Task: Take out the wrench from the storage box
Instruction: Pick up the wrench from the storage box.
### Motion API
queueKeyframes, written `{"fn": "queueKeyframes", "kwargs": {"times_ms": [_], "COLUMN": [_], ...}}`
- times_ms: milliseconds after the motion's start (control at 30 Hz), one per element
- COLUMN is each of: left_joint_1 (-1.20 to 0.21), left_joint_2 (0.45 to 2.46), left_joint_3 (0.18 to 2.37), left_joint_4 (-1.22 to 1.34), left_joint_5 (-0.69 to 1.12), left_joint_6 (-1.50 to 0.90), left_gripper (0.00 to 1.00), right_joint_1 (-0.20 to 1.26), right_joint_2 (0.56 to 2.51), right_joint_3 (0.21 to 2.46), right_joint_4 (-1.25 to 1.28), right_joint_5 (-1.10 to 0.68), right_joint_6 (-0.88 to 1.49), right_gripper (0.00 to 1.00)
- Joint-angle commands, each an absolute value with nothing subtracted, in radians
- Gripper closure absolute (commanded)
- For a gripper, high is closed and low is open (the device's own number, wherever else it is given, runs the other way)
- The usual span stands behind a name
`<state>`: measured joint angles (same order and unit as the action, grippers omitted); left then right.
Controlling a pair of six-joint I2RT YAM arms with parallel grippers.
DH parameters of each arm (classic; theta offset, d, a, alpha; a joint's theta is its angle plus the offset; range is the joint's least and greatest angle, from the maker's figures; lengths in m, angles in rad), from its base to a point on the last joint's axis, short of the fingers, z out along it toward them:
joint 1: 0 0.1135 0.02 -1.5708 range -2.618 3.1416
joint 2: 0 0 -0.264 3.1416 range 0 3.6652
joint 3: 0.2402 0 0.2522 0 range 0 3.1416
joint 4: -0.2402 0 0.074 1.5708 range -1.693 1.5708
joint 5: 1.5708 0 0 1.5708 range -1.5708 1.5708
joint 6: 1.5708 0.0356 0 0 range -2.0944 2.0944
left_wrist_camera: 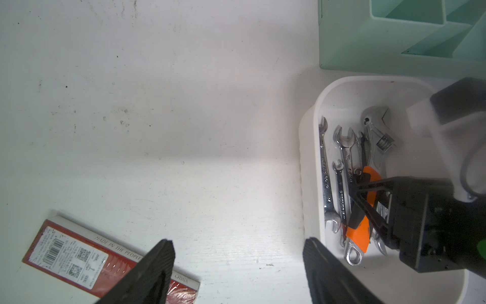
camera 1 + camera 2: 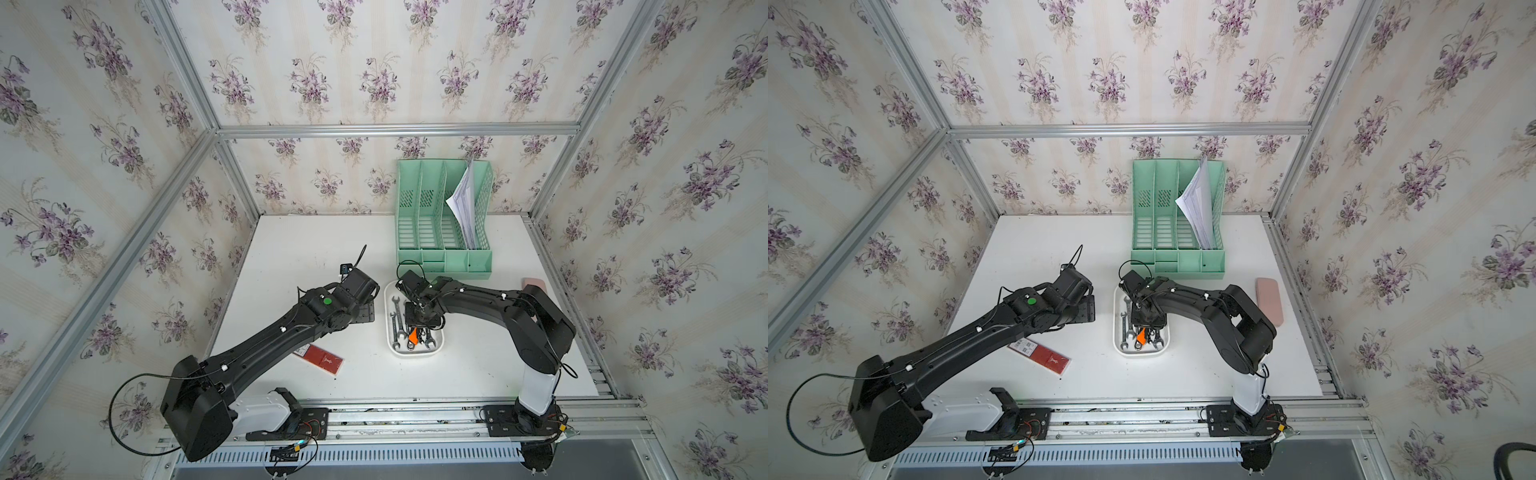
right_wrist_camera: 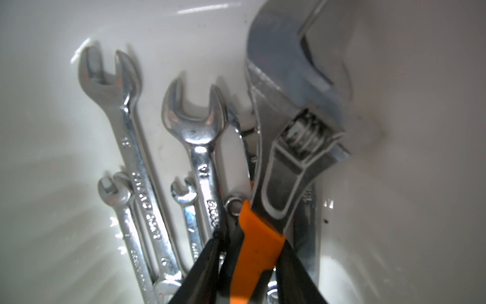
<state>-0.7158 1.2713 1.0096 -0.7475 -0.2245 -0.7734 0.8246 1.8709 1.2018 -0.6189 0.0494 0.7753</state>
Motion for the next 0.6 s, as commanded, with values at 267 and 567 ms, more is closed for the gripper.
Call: {"fn": "queueKeyframes", "kwargs": {"times_ms": [267, 567], "left_joint_1": [-0.71, -0.71], "left_joint_2": [1.265, 1.261], "left_joint_3": [1.009, 1.008], "left_joint_4": [-0.777, -0.782], "left_joint_5": [-0.235, -0.241], "left_joint_6": [-0.769, -0.77], "left_gripper": [0.17, 0.16], "right_joint_1": [0.826, 0.826], "right_joint_2": [1.838, 1.747], "right_joint_3": [1.187, 1.187], "right_joint_4": [-0.628, -0.629], "right_joint_5": [0.068, 0.082], "right_joint_6": [0.782, 0.779], "right_gripper": [0.78, 0.85]}}
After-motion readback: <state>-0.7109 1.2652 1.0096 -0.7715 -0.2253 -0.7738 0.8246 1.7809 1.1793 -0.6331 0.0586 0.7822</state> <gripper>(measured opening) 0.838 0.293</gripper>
